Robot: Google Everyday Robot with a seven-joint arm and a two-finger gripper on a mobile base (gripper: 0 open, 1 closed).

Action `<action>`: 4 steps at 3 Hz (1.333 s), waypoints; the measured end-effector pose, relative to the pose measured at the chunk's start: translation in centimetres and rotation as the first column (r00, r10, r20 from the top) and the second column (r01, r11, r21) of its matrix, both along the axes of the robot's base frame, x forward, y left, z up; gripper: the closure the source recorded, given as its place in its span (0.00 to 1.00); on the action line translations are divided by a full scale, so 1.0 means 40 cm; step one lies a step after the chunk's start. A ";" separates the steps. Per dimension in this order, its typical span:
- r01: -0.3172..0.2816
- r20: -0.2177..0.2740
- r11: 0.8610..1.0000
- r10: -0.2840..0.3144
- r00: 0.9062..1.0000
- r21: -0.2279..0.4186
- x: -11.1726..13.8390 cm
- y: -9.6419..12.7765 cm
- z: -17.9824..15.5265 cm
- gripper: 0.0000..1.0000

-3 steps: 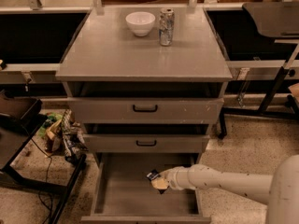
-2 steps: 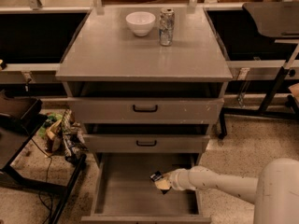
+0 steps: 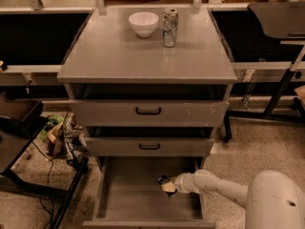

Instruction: Place rxbar blueberry into bottom drawer

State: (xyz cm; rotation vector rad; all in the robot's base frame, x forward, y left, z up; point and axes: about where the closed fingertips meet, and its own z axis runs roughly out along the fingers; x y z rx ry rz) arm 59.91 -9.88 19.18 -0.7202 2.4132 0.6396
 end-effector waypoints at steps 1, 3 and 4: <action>0.007 0.006 1.000 -0.007 1.000 -0.001 0.011 -0.006 0.000 0.81; 0.007 0.006 1.000 -0.007 1.000 -0.001 0.011 -0.006 0.000 0.34; 0.007 0.006 1.000 -0.007 1.000 -0.001 0.011 -0.006 0.000 0.11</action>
Offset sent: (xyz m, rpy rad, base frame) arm 0.0046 -0.0025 0.0000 -0.0011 -0.0062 -0.0074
